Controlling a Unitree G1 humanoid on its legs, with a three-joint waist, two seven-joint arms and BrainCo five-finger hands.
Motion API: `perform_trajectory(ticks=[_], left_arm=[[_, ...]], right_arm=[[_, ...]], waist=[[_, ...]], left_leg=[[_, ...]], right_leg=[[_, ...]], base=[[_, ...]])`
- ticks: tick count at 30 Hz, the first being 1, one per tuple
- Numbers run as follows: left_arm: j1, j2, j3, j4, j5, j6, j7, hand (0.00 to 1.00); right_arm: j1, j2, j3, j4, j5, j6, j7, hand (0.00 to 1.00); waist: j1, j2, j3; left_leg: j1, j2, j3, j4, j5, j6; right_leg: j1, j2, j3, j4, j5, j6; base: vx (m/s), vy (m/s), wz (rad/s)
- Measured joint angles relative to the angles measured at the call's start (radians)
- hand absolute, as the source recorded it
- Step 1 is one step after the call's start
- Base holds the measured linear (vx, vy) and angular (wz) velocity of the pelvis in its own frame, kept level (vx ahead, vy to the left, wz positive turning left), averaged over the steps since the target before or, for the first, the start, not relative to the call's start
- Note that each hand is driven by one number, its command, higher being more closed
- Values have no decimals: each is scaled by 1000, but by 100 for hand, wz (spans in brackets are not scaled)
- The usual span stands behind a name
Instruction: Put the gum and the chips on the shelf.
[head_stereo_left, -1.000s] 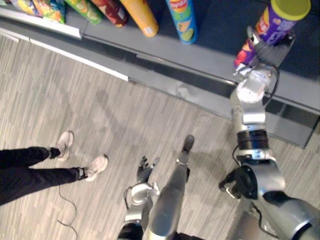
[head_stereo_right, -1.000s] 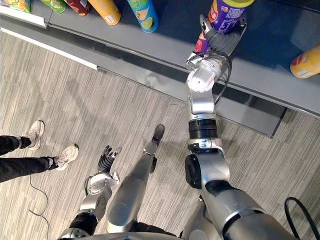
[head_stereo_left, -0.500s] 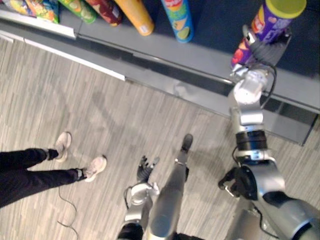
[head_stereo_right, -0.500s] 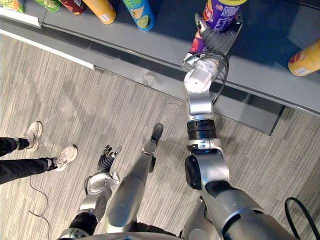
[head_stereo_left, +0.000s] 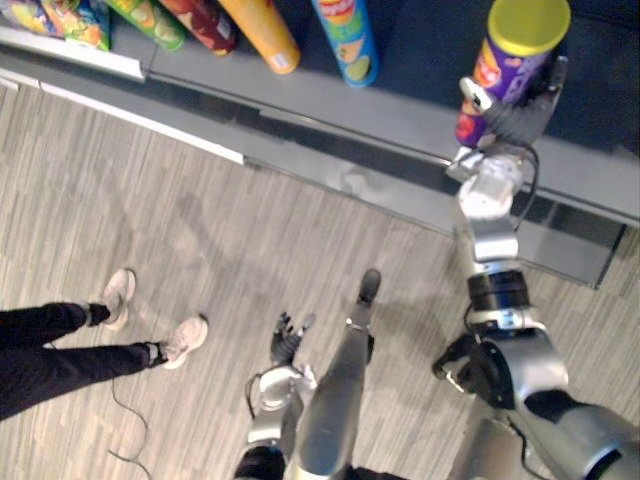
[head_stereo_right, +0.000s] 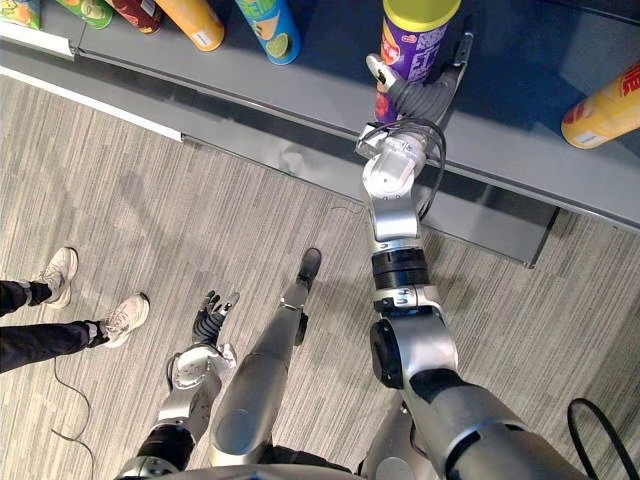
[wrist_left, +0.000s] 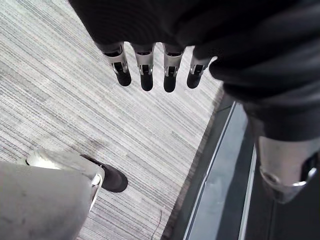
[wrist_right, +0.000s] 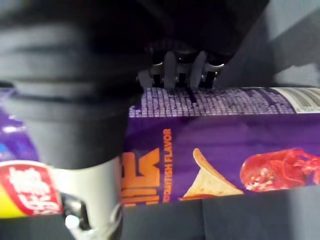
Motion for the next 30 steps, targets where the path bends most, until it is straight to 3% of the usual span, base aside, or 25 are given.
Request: perform_trajectory(ticks=[3, 7, 24, 30], left_arm=[[1, -1, 0, 0, 0, 0, 0, 0], [6, -7, 1, 1, 0, 0, 0, 0], [6, -8, 0, 3, 0, 0, 1, 0], [6, -8, -2, 4, 0, 0, 1, 0]], right_arm=[[4, 9, 1, 6, 0, 0, 0, 0], [21, 24, 2, 35, 0, 1, 7, 0], [54, 28, 9, 96, 0, 12, 19, 0], [49, -19, 9, 122, 1, 13, 19, 0]], waist=[[-2, -7, -2], [-6, -38, -13], [-25, -44, -15], [-22, -44, -15]], left_leg=[[0, 1, 1, 0, 0, 0], [-4, 3, 2, 1, -1, -1], [2, 13, 2, -26, 10, -5], [2, 3, -7, -35, 15, -4]], right_leg=[[0, 1, 0, 0, 0, 0], [-3, 3, 1, -2, 0, 0], [-3, 13, -5, -13, 5, -6], [2, 2, -17, -14, 4, -6]], base=[[0, 0, 0], [10, -8, 0], [19, -19, 0], [46, -26, 8]])
